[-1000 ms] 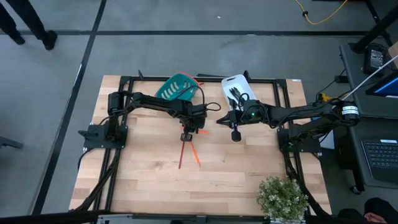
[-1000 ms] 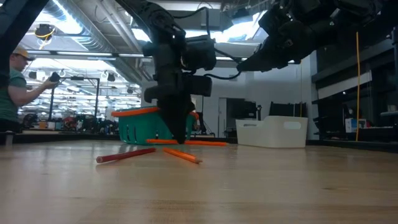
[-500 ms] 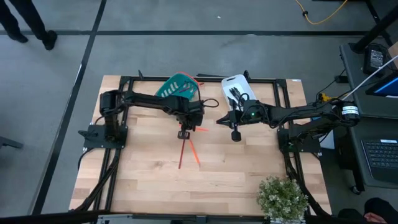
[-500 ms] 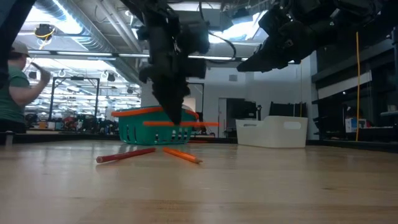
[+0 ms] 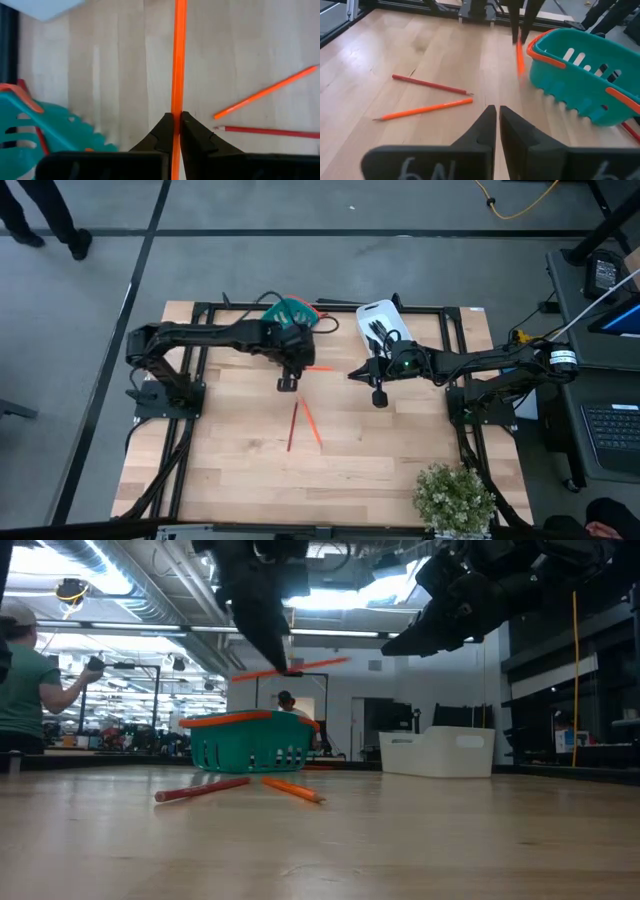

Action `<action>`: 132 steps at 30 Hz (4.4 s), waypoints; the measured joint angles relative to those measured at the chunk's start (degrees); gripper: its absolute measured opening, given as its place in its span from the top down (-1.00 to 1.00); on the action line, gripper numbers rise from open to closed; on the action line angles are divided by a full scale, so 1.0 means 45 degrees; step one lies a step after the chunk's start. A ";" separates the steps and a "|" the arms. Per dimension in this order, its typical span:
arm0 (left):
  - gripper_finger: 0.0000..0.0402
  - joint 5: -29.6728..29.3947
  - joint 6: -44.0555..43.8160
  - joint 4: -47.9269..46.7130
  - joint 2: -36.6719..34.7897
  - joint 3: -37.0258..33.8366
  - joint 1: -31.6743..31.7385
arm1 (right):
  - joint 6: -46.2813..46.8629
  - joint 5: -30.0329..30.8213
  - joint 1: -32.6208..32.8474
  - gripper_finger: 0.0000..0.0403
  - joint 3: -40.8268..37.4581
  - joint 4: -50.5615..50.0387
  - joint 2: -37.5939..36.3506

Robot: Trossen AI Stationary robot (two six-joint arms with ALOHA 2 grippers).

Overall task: Sort pens & pencils
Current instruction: Put the orange pencil into the blue bin

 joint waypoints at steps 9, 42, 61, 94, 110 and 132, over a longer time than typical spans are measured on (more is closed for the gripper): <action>0.92 -0.1326 -0.0048 -0.0555 -0.0646 0.0005 0.0010 | 0.0101 0.0000 0.0000 0.87 0.0000 -0.0059 0.0000; 0.92 -0.3733 -0.0353 -0.1021 -0.0682 0.0000 0.3123 | 0.0107 -0.0005 0.0001 0.87 0.0000 -0.0089 0.0000; 0.92 -0.2773 -0.0626 -0.0840 -0.0550 0.0000 0.3993 | 0.0110 -0.0005 0.0000 0.87 -0.0005 -0.0089 0.0000; 0.92 0.0799 0.0010 -0.0979 0.0964 -0.0015 0.6002 | 0.0117 0.0005 0.0005 0.87 -0.0005 -0.0132 0.0000; 0.92 0.1559 0.0102 -0.0031 0.0974 -0.1213 0.5965 | 0.0142 0.0002 0.0002 0.87 -0.0005 -0.0050 0.0000; 0.79 0.1300 -0.0652 -0.0080 0.0974 -0.1229 0.5974 | 0.0151 0.0000 0.0002 0.87 -0.0005 -0.0060 0.0000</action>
